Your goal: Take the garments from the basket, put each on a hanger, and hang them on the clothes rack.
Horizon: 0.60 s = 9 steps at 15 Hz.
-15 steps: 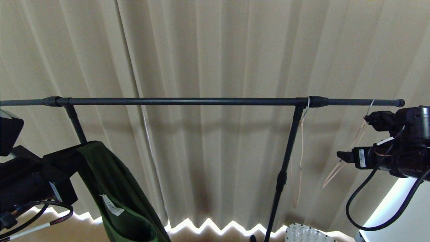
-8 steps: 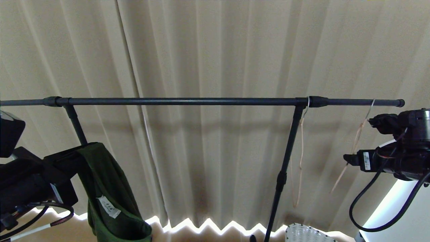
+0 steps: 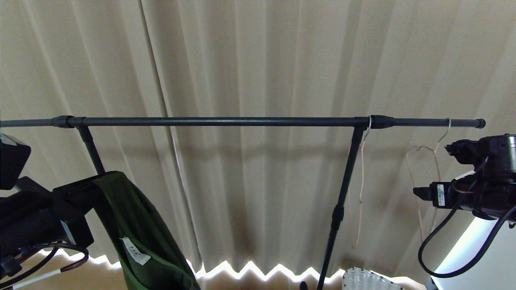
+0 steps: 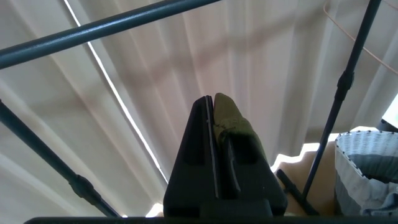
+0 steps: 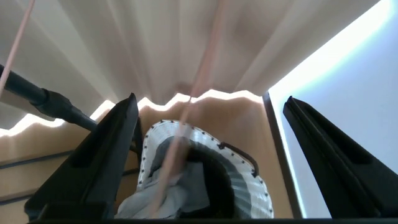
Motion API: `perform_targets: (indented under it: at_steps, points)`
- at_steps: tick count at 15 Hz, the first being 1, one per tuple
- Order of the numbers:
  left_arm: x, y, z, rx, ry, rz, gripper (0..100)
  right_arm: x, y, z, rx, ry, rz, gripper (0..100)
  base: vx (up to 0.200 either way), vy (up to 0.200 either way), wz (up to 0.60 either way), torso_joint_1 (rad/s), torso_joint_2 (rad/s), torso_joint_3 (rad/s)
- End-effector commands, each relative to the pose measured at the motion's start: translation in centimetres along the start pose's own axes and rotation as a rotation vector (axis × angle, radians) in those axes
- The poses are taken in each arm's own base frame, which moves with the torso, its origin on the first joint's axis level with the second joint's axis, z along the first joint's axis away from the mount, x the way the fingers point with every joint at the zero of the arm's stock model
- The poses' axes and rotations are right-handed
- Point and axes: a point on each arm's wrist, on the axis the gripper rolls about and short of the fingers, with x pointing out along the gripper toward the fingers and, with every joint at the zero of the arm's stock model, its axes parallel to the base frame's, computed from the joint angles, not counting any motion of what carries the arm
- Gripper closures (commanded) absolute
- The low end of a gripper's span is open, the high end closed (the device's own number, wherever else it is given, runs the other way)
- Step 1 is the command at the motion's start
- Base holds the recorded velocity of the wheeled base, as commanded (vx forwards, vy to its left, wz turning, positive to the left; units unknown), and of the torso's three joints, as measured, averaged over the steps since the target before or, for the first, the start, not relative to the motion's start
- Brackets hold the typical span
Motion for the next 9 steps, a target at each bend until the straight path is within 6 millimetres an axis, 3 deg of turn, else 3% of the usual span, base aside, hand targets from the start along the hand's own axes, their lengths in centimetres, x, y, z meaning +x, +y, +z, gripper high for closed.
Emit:
perform_targets:
  at_steps: [1,6,7,9]
  points:
    - [0.0,0.0,0.0,0.0,0.0,0.002,100,0.6,0.2,-0.1,0.004,0.017,-0.001,0,0.0,0.0,0.0,0.0,0.0,0.0]
    - [0.0,0.0,0.0,0.0,0.001,0.001,100,1.2,0.2,0.0,0.005,0.026,-0.008,0,0.0,0.0,0.0,0.0,0.0,0.0]
    - [0.0,0.0,0.0,0.0,-0.002,0.0,100,1.6,-0.1,0.3,0.013,0.026,-0.019,100,0.0,0.0,0.0,0.0,0.0,0.0]
    - [-0.1,0.0,0.1,0.001,-0.006,0.003,100,3.0,-0.9,0.7,0.035,0.04,-0.053,100,0.0,0.0,0.0,0.0,0.0,0.0]
